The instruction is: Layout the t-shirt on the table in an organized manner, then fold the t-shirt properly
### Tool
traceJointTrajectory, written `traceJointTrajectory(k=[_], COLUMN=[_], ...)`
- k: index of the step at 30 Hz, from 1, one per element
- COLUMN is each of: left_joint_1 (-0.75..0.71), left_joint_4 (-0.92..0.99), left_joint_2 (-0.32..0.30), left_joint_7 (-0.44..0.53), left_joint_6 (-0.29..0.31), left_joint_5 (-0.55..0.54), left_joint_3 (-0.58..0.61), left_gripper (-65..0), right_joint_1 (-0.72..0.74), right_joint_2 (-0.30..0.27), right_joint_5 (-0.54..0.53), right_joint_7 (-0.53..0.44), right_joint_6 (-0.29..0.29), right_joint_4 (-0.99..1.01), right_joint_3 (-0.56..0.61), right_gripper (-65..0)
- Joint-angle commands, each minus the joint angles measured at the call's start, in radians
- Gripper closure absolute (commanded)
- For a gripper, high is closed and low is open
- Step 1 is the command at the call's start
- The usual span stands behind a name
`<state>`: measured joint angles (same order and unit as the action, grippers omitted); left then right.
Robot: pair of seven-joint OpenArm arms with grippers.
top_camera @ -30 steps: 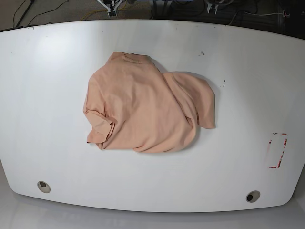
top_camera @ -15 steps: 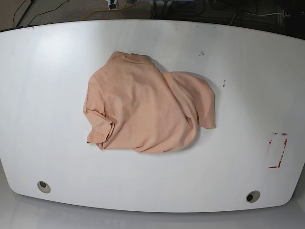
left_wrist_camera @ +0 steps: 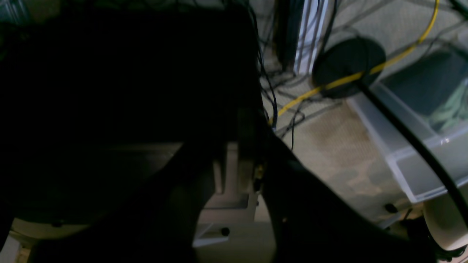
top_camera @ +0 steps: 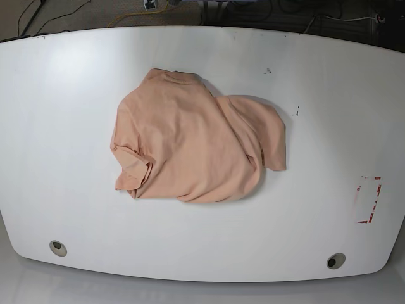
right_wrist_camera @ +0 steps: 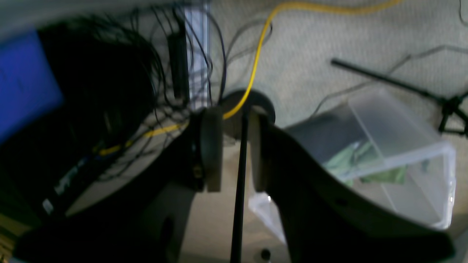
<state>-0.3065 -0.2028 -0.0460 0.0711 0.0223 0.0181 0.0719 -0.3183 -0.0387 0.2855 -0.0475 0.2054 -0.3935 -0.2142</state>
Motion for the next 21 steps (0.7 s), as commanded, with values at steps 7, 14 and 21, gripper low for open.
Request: traceJointTrajectory(k=[7, 14, 21], left_joint_1=[-0.007, -0.007, -0.007], left_joint_4=[-0.05, -0.05, -0.05], left_joint_2=[0.001, 0.001, 0.001], left_joint_7=[0.026, 0.026, 0.028], left_joint_6=[-0.002, -0.002, -0.002], left_joint_5=[0.004, 0.004, 0.004], left_joint_3=[0.003, 0.003, 0.003], left_gripper=[-4.0, -4.0, -4.0], right_joint_1=[0.048, 0.049, 0.049], right_joint_2=[0.004, 0.004, 0.004], right_joint_5=[-0.002, -0.002, -0.002], right_joint_7=[-0.019, -0.019, -0.019], right_joint_6=[-0.004, -0.004, -0.004], right_joint_4=[-0.022, -0.022, -0.025], right_joint_3=[0.0, 0.0, 0.0], right_gripper=[-12.5, -12.4, -12.4])
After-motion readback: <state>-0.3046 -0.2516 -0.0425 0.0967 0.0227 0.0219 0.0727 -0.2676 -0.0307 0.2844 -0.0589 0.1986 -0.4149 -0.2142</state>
